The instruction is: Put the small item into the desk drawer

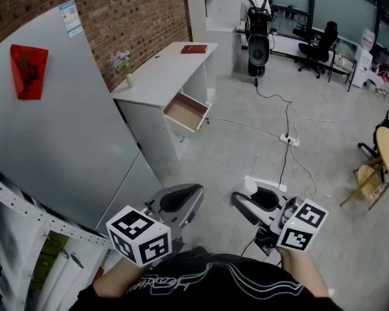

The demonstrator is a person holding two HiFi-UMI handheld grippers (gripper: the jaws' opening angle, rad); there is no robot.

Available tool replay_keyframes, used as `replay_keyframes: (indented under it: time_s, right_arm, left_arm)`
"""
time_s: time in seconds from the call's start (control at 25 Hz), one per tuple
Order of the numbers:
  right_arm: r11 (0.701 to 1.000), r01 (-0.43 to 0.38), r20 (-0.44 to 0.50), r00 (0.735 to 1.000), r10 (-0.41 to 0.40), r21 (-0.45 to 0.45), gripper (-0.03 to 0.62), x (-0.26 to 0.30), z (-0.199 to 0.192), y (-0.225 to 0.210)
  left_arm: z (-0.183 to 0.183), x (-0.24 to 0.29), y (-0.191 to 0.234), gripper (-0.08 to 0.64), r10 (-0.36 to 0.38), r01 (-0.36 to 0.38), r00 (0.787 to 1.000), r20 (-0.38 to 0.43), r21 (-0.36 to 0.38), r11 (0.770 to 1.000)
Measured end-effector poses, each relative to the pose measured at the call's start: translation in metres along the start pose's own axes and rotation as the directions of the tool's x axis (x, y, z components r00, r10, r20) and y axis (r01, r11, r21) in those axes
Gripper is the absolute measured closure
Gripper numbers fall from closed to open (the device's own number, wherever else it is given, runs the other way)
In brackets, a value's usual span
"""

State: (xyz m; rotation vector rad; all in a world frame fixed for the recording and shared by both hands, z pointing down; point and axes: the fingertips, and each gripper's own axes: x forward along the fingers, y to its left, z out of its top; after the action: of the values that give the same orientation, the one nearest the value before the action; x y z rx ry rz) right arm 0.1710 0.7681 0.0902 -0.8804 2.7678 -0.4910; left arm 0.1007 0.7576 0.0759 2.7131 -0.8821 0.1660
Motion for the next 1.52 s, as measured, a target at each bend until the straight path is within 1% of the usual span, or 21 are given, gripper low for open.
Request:
replay_keyframes:
  time_s: [0.24, 0.4, 0.56, 0.72, 0.84, 1.0, 1.08, 1.2, 1.4, 1.52]
  right_arm:
    - [1.000, 0.000, 0.005, 1.000, 0.000, 0.025, 0.446, 0.002, -0.005, -0.016]
    - [1.000, -0.022, -0.017, 1.000, 0.022, 0.015, 0.446, 0.009, -0.009, -0.022]
    - [1.000, -0.014, -0.029, 0.999, 0.014, 0.006, 0.446, 0.016, -0.010, -0.035]
    - [1.000, -0.003, -0.027, 1.000, 0.004, 0.011, 0.446, 0.025, -0.013, -0.055]
    - [1.000, 0.011, -0.026, 1.000, -0.010, 0.015, 0.446, 0.039, -0.017, -0.074]
    - [0.999, 0.033, -0.041, 0.999, -0.032, 0.027, 0.446, 0.069, -0.020, -0.106]
    - [0.998, 0.048, -0.055, 0.997, -0.046, 0.028, 0.446, 0.093, -0.014, -0.125]
    - [0.997, 0.073, -0.089, 0.993, -0.072, 0.007, 0.446, 0.128, -0.006, -0.155]
    - [0.996, 0.086, -0.130, 0.988, -0.082, 0.030, 0.446, 0.186, 0.004, -0.222]
    - [0.994, 0.097, -0.157, 0.984, -0.089, 0.046, 0.446, 0.224, 0.014, -0.269]
  left_arm:
    - [-0.005, 0.013, 0.010, 0.534, 0.015, -0.016, 1.000, -0.023, -0.006, 1.000]
    - [-0.009, 0.021, 0.020, 0.534, 0.025, -0.026, 0.999, -0.034, -0.019, 0.999]
    - [-0.011, 0.031, 0.031, 0.534, 0.022, -0.023, 0.999, -0.032, -0.030, 0.999]
    - [-0.014, 0.044, 0.051, 0.534, 0.018, -0.020, 0.999, -0.029, -0.039, 0.999]
    - [-0.016, 0.057, 0.073, 0.534, 0.010, -0.011, 1.000, -0.026, -0.046, 0.999]
    - [-0.015, 0.078, 0.113, 0.534, -0.008, 0.006, 1.000, -0.026, -0.069, 0.998]
    - [-0.007, 0.088, 0.141, 0.534, -0.021, 0.018, 0.999, -0.028, -0.086, 0.996]
    - [0.003, 0.106, 0.184, 0.534, -0.031, 0.027, 0.999, -0.030, -0.112, 0.993]
    - [0.026, 0.149, 0.262, 0.534, -0.024, 0.021, 1.000, -0.020, -0.139, 0.990]
    - [0.040, 0.180, 0.317, 0.534, -0.014, 0.009, 0.999, -0.029, -0.162, 0.987]
